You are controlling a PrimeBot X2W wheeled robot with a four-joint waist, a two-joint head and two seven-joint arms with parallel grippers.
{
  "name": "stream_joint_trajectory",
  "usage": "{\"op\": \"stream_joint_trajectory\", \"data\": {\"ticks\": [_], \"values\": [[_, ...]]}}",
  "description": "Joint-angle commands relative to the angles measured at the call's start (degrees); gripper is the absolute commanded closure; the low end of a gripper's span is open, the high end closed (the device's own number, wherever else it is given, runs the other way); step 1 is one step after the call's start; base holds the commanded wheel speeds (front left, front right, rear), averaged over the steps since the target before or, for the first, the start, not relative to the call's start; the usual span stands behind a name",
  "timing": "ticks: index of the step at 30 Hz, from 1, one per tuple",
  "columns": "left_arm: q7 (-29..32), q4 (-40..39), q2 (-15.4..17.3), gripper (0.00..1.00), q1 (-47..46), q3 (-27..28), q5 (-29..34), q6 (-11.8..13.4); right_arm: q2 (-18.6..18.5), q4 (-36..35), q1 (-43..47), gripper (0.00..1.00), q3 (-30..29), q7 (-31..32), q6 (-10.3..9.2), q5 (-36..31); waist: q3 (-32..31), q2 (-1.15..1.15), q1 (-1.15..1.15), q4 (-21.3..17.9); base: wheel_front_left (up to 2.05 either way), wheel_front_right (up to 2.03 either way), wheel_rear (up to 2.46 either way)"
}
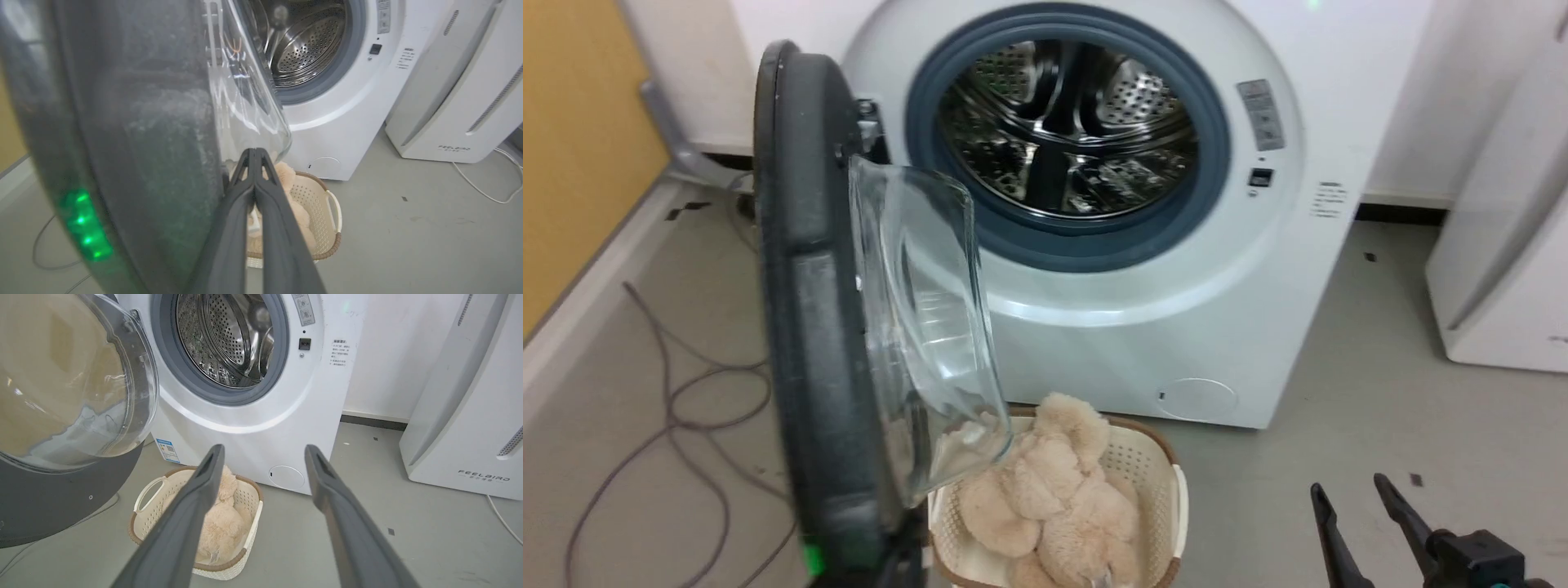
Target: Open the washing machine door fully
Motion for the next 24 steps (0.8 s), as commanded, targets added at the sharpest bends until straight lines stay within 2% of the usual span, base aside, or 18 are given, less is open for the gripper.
{"op": "stream_joint_trajectory", "data": {"ticks": [1,5,17,20,24], "values": [[-0.8,0.0,0.9,1.0,1.2,2.0,-0.5,1.2,0.2,-1.3,1.2,0.0,-0.2,0.3,0.2,-0.5,-0.1,0.0,0.0,1.7,0.0,0.0,0.0],[-2.6,0.3,1.9,1.0,2.2,5.3,-1.4,2.4,0.2,-3.1,1.7,0.0,-0.2,1.1,0.2,-0.5,0.0,0.0,0.0,3.3,0.0,0.0,0.0],[-7.5,3.7,6.0,1.0,0.5,17.5,-6.8,2.9,0.2,-5.4,1.9,0.0,-0.5,1.9,0.2,-0.4,0.8,0.0,0.0,5.0,0.0,0.0,0.0],[-8.9,5.6,7.2,1.0,-0.6,21.2,-9.1,2.2,0.2,-5.8,1.8,0.0,-0.7,2.0,0.2,-0.4,1.0,0.0,0.0,4.7,0.0,0.0,0.0],[-11.1,10.2,8.2,1.0,-2.4,25.7,-13.0,-0.1,0.2,-6.3,1.8,0.0,-1.0,2.3,0.2,-0.4,1.4,0.0,0.0,4.2,0.0,0.0,0.0]]}}
